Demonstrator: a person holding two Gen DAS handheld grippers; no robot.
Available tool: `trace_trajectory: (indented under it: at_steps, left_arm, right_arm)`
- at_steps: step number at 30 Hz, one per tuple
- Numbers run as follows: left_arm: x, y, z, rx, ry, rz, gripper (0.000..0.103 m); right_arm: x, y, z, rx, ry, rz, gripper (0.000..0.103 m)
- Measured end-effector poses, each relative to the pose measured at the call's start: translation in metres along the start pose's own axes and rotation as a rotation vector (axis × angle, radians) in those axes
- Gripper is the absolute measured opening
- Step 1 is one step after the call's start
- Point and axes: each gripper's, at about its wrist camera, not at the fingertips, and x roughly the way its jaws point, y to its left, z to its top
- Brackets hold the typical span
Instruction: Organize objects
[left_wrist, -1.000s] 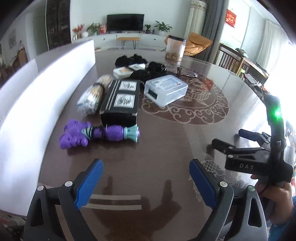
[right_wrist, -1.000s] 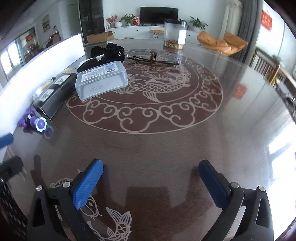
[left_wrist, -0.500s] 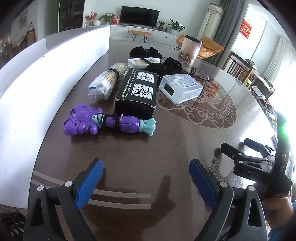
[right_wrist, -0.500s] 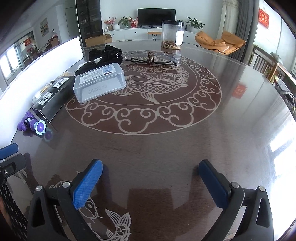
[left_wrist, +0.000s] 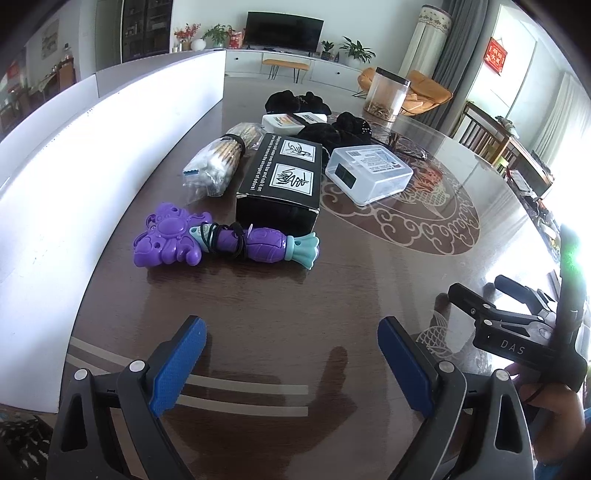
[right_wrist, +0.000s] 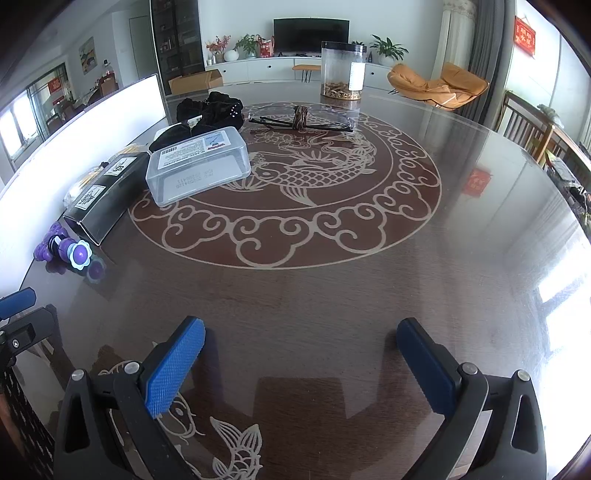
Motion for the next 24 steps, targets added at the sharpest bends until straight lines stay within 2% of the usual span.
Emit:
trace_trajectory:
  at_steps: [8,15,19,22,24]
  left_arm:
    - [-0.001,0.0,0.0,-0.003,-0.004,0.004,0.095]
    - [-0.005,0.011,0.001,-0.058,-0.022,0.002,0.095]
    - [-0.004,0.014,0.001,-0.07,-0.019,-0.002,0.095]
    - [-0.004,0.014,0.001,-0.072,-0.02,-0.005,0.095]
    - [-0.005,0.016,0.001,-0.079,-0.025,-0.004,0.095]
  right_arm:
    - [0.0,0.0,0.0,0.001,-0.002,-0.002,0.103]
    - [0.001,0.001,0.004,0.01,0.011,-0.007,0.103]
    - [0.008,0.01,0.035,0.013,0.001,0.022,0.103]
    - [0.015,0.024,0.077,0.037,-0.043,0.068,0.103]
    - [0.028,0.033,0.109,0.071,-0.038,0.088,0.103]
